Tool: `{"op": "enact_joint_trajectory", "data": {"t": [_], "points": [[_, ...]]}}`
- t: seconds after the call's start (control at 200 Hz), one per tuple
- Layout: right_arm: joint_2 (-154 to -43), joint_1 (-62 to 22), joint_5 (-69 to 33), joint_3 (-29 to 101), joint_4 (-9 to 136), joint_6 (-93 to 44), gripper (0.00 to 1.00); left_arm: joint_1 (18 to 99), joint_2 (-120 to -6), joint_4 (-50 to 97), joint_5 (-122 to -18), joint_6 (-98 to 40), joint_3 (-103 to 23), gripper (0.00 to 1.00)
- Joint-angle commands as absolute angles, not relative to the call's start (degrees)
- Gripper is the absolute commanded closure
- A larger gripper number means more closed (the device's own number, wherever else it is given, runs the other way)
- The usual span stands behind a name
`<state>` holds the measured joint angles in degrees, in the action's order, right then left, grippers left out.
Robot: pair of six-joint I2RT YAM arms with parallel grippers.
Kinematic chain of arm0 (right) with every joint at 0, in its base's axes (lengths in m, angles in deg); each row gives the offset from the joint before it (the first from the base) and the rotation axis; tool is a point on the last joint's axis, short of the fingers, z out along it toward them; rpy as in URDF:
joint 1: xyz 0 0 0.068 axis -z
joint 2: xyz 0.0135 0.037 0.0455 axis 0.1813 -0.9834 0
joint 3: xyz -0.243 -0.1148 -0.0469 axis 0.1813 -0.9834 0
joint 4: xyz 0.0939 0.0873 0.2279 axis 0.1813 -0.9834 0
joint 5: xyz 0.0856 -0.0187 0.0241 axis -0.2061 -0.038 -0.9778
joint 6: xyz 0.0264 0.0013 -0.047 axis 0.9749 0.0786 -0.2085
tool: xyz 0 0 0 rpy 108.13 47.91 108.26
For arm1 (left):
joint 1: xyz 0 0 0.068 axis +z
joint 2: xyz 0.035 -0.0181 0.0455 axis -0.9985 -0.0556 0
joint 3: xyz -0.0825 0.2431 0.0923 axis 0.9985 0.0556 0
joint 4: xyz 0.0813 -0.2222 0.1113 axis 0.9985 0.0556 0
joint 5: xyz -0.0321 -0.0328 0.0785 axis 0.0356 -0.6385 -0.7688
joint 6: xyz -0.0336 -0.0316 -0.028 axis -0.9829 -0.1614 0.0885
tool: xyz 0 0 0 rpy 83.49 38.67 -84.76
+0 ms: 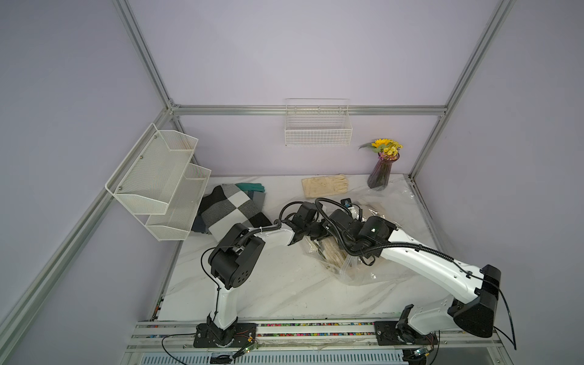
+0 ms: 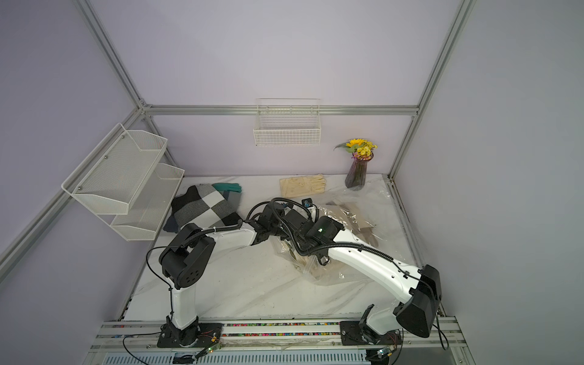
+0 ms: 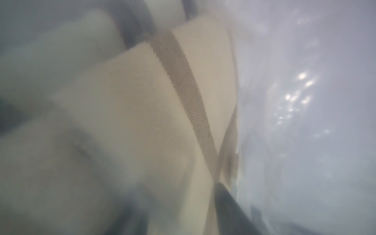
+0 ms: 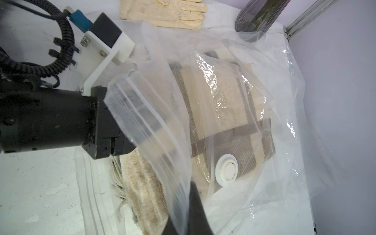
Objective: Take the scarf out of the vacuum bag
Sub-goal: Take out the scarf from the vacuum bag.
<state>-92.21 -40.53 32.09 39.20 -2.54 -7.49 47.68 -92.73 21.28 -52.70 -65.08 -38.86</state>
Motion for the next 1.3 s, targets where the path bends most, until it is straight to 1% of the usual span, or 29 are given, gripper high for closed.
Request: {"op": "enact_joint_trajectory", "data": {"t": [0.0, 0.145, 0.185, 0.25, 0.33, 0.43, 0.51, 0.58, 0.71, 0.98, 1.29], "points": [[-90.84, -40.23, 32.42, 38.77, -1.89, -7.31, 1.00, 47.17, -93.87, 20.65, -52.86, -64.58, -41.26, 0.49], [-90.79, -40.10, 32.51, 38.58, -1.83, -7.32, 1.00, 47.00, -94.42, 21.20, -52.61, -64.33, -42.20, 0.55], [-90.74, -40.11, 32.44, 38.56, -1.73, -7.28, 1.00, 47.00, -94.51, 21.39, -52.52, -64.16, -42.47, 0.59], [-90.79, -40.18, 32.39, 38.41, -1.66, -7.32, 1.00, 47.00, -94.34, 21.40, -52.46, -64.14, -42.63, 0.68], [-90.72, -40.00, 32.44, 38.24, -1.55, -7.32, 1.00, 46.92, -93.51, 21.34, -52.28, -64.21, -42.66, 0.75], [-90.78, -39.95, 32.43, 38.07, -1.46, -7.32, 1.00, 46.85, -91.69, 21.62, -52.25, -64.07, -43.06, 0.81], [-90.63, -39.86, 32.52, 37.88, -1.23, -7.33, 1.00, 46.89, -90.59, 24.11, -52.65, -62.52, -44.82, 0.93], [-90.63, -39.83, 32.52, 37.88, -0.97, -7.45, 1.00, 46.85, -90.20, 25.10, -52.54, -61.95, -46.16, 0.97], [-90.63, -39.82, 32.74, 38.06, -0.94, -7.41, 1.00, 46.82, -90.01, 25.58, -51.64, -62.21, -47.18, 1.00], [-90.47, -38.34, 32.05, 37.97, -0.10, -8.17, 1.00, 46.86, -88.13, 23.38, -50.84, -64.31, -45.03, 1.00], [-90.29, -35.42, 29.73, 39.37, 1.58, -10.57, 1.00, 47.00, -84.86, 25.07, -50.88, -64.20, -44.42, 1.00]]}}
